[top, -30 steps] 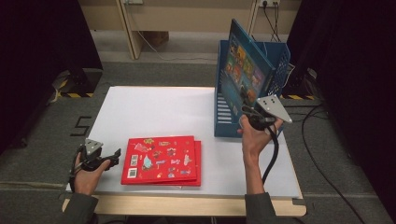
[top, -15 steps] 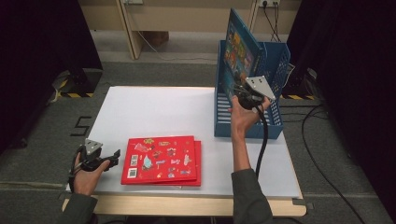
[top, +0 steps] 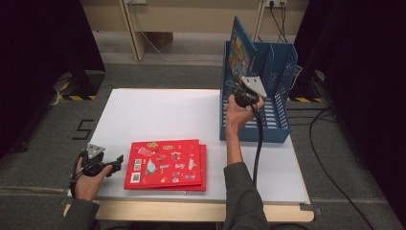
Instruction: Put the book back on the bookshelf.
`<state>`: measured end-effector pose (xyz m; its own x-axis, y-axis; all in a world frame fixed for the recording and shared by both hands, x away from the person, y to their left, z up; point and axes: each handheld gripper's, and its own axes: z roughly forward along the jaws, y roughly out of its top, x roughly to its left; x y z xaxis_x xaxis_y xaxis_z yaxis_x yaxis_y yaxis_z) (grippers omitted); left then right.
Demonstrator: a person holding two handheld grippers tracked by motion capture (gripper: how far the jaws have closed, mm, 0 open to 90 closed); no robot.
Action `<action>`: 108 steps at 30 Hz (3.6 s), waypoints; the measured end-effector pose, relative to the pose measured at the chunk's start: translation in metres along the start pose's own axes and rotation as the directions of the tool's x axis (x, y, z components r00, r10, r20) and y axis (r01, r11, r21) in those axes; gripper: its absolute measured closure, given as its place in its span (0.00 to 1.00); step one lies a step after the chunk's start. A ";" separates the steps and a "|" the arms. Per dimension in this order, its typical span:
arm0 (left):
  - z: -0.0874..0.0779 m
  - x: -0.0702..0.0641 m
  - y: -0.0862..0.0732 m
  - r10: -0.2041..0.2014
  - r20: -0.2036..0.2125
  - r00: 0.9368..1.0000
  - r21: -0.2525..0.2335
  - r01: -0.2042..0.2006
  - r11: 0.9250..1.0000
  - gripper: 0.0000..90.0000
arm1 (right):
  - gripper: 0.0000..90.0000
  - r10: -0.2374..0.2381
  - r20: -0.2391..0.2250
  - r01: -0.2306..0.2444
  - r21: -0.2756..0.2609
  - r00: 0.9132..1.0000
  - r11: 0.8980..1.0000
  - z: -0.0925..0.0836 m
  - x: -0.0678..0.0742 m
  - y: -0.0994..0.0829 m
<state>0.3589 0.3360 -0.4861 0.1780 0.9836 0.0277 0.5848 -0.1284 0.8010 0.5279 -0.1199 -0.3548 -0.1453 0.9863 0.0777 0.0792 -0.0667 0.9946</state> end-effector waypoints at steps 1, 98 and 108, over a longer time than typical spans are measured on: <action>0.000 0.000 0.000 -0.002 0.001 1.000 0.000 0.002 1.000 0.18 | 0.92 -0.012 0.003 0.012 0.001 1.000 1.000 0.002 0.002 -0.002; 0.002 -0.008 -0.002 0.005 0.043 0.999 0.021 -0.006 1.000 0.19 | 0.47 -0.012 -0.284 0.078 0.222 0.959 0.972 -0.100 -0.006 -0.056; 0.002 -0.008 -0.001 0.005 0.052 0.999 0.019 -0.006 1.000 0.19 | 0.45 -0.027 -0.332 0.114 0.245 0.943 0.963 -0.112 0.004 -0.064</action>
<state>0.3584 0.3279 -0.4888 0.2215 0.9752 0.0008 0.5985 -0.1366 0.7894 0.4118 -0.1283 -0.4100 -0.4670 0.8816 0.0687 0.3013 0.0856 0.9497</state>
